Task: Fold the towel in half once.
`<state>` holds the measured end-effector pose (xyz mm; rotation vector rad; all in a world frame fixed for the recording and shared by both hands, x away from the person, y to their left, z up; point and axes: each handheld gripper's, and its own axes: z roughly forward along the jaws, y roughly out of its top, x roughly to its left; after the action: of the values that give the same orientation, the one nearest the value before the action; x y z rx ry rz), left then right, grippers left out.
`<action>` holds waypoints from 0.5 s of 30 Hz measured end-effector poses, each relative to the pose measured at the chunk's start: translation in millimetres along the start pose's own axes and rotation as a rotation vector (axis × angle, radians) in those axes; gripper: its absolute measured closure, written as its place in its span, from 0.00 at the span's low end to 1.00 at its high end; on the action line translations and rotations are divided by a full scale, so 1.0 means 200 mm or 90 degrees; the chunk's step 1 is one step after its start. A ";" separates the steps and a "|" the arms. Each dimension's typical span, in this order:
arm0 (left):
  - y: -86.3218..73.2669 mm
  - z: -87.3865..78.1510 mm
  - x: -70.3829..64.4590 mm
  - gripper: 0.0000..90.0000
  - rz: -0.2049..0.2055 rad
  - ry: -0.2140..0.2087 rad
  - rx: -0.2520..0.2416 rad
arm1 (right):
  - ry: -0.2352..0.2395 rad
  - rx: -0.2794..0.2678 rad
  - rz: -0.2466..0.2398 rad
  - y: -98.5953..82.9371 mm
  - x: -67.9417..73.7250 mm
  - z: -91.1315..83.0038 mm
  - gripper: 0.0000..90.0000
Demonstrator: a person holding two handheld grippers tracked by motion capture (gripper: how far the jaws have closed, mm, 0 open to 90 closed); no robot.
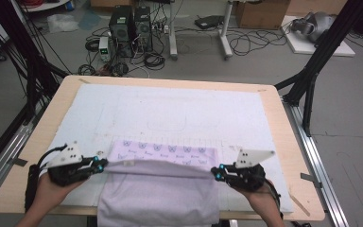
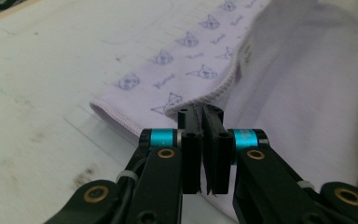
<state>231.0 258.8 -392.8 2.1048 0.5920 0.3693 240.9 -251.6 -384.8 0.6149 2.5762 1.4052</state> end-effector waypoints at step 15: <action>0.02 0.14 0.09 0.63 -0.025 -0.001 0.010 | -0.002 0.025 0.033 -0.03 -0.11 0.06 0.66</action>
<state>260.9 246.8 -403.9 2.1061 0.6362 0.3425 263.3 -254.1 -397.8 0.6940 2.6103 1.3704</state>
